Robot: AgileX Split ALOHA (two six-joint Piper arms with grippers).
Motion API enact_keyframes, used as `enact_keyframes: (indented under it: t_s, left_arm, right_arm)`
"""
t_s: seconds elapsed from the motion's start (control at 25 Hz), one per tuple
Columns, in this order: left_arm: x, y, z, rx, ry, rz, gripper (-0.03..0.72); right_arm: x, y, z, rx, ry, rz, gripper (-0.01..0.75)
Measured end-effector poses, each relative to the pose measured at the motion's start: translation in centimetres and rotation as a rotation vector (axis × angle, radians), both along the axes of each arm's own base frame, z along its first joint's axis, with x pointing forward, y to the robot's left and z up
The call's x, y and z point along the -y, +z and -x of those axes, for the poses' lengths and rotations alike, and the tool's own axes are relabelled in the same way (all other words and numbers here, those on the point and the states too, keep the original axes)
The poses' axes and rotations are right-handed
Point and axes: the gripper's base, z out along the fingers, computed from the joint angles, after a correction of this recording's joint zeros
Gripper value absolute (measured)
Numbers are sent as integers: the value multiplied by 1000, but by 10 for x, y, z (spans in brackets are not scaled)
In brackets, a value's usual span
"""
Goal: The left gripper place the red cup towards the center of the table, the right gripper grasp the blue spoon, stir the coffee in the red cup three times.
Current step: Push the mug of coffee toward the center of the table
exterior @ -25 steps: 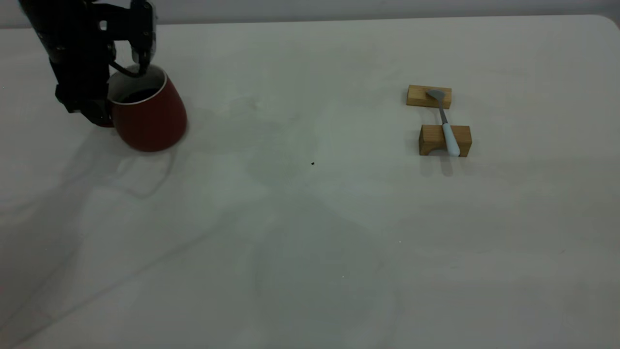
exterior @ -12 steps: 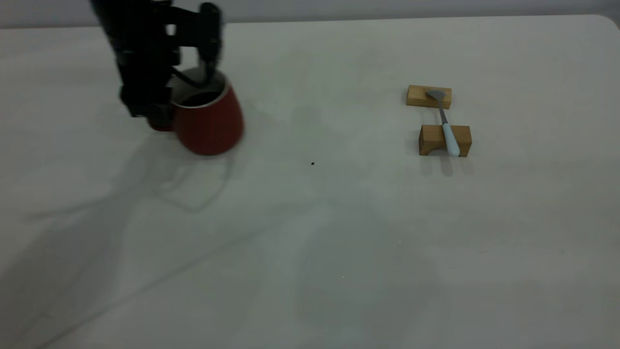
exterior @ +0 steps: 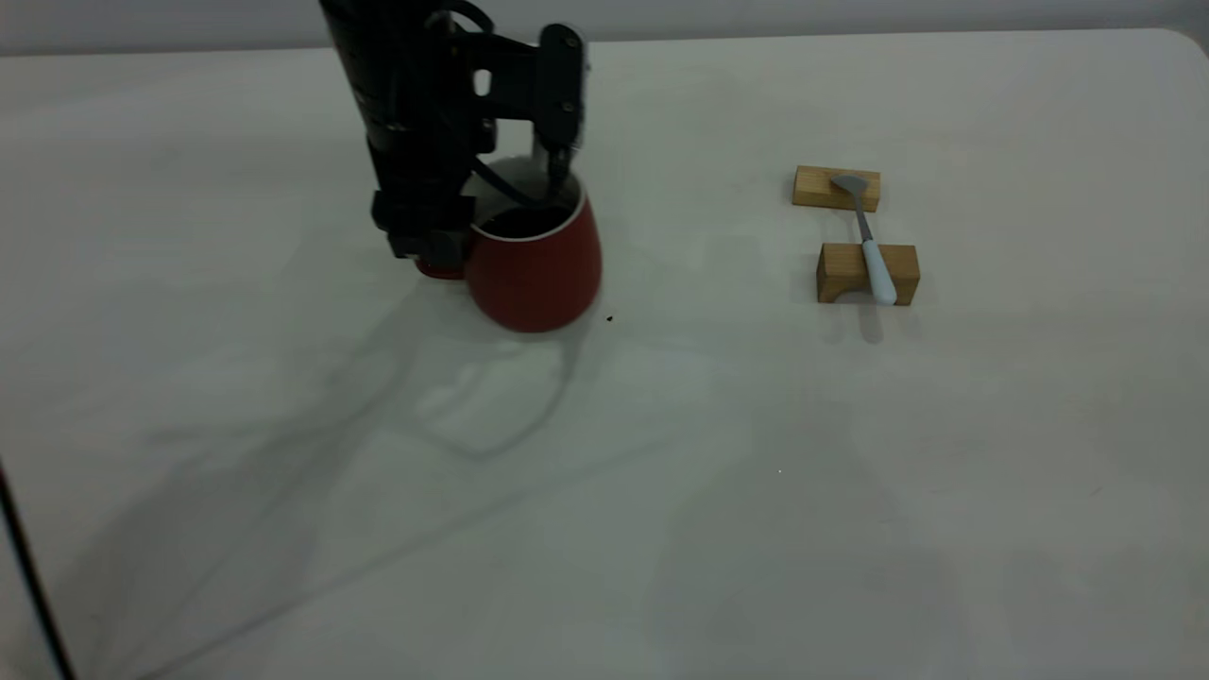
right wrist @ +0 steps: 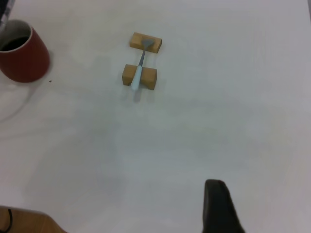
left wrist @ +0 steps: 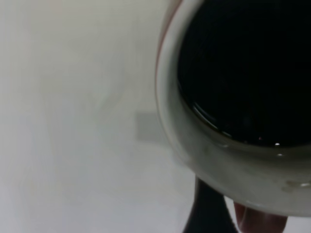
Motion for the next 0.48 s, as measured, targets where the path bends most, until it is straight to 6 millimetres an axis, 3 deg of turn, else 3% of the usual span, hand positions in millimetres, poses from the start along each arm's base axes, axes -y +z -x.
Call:
enact_keyframes:
  t_s: [0.28, 0.36, 0.48]
  left_arm:
    - [5, 5, 4, -3, 108, 21, 585]
    - [4, 19, 4, 11, 158, 25, 585]
    - [0, 61, 5, 64, 238, 26, 585]
  right_arm:
    - [0, 0, 0, 0, 0, 0, 489]
    - [0, 0, 0, 0, 0, 0, 489]
    - [0, 0, 0, 0, 0, 0, 489]
